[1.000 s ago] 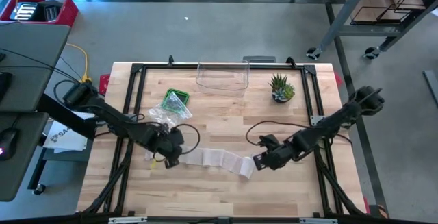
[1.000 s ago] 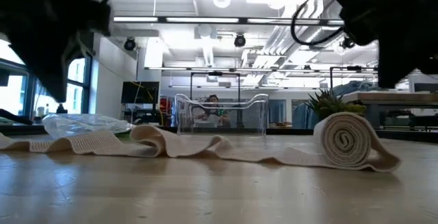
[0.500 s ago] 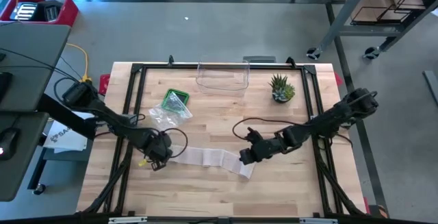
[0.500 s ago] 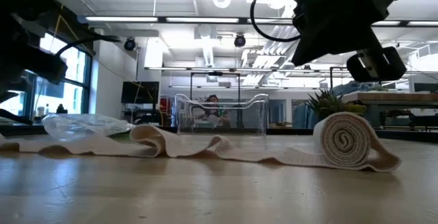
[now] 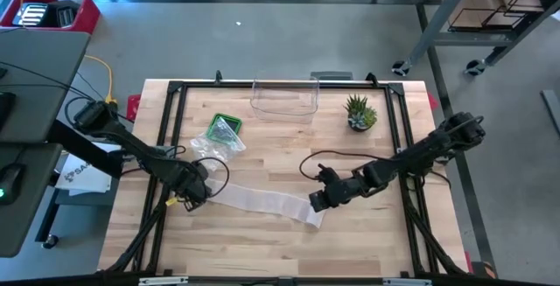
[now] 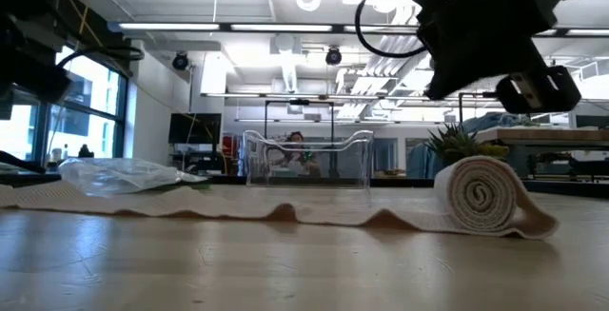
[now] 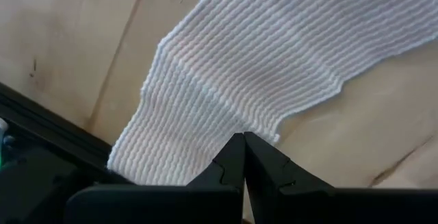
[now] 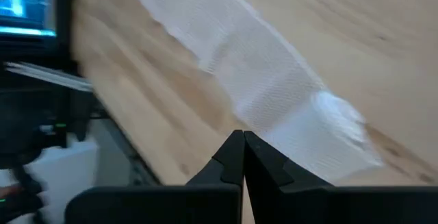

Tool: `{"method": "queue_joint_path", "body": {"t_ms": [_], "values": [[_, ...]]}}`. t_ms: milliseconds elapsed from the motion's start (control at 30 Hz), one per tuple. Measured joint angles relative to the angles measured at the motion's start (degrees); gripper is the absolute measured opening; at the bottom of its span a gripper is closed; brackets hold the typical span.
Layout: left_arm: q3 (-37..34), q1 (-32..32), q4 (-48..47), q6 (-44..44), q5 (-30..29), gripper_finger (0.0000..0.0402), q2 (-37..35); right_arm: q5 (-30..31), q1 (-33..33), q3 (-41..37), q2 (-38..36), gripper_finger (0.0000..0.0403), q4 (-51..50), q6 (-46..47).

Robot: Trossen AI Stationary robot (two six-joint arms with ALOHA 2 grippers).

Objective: Roll bandage
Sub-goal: Roll the bandage

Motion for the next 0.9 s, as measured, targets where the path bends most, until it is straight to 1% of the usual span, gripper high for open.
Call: {"method": "queue_joint_path", "body": {"t_ms": [67, 133, 267, 333, 400, 467, 567, 633, 733, 800, 900], "values": [[1.0, 0.0, 0.0, -0.8, -0.6, 0.0000, -0.7, -0.1, 0.3, 0.0, -0.2, 0.0000, -2.0, 0.0], [2.3, 0.0, 2.5, -0.9, -1.6, 0.0000, -0.8, 0.3, 1.1, 0.0, -0.7, 0.0000, -3.5, 0.0], [4.6, 0.2, 6.9, -0.6, -4.6, 0.0000, -0.2, -0.5, 3.3, 0.0, -1.4, 0.0000, -2.2, 0.3], [5.6, 0.4, 9.3, -0.9, -6.2, 0.0000, 0.9, -1.0, 4.9, 0.0, -1.0, 0.0000, -2.0, 2.0], [6.4, 0.9, 10.9, -0.9, -7.1, 0.0000, 2.4, -0.9, 6.0, 0.0, 0.3, 0.0000, -0.7, 3.5], [7.0, 1.6, 12.7, -0.4, -7.1, 0.0000, 4.6, -0.4, 6.5, 0.0, 2.1, 0.0000, 4.5, 3.6], [7.9, 2.7, 15.6, 1.5, -7.0, 0.0000, 7.6, 0.2, 5.6, 0.5, 5.4, 0.0000, 11.3, 4.0], [8.8, 3.3, 17.7, 2.8, -6.7, 0.0000, 9.6, -0.1, 4.1, 2.3, 8.2, 0.0000, 11.4, 4.3], [10.7, 4.1, 19.2, 5.3, -6.5, 0.0000, 12.1, -2.8, 1.0, 6.8, 12.1, 0.0000, 10.8, 0.7], [12.1, 4.4, 19.2, 7.0, -6.5, 0.0000, 13.2, -5.7, -1.2, 11.2, 13.8, 0.0000, 5.4, -2.9], [13.8, 4.4, 19.3, 9.0, -7.4, 0.0000, 13.7, -8.2, -3.6, 18.5, 16.6, 0.0000, -11.6, -8.7]]}}
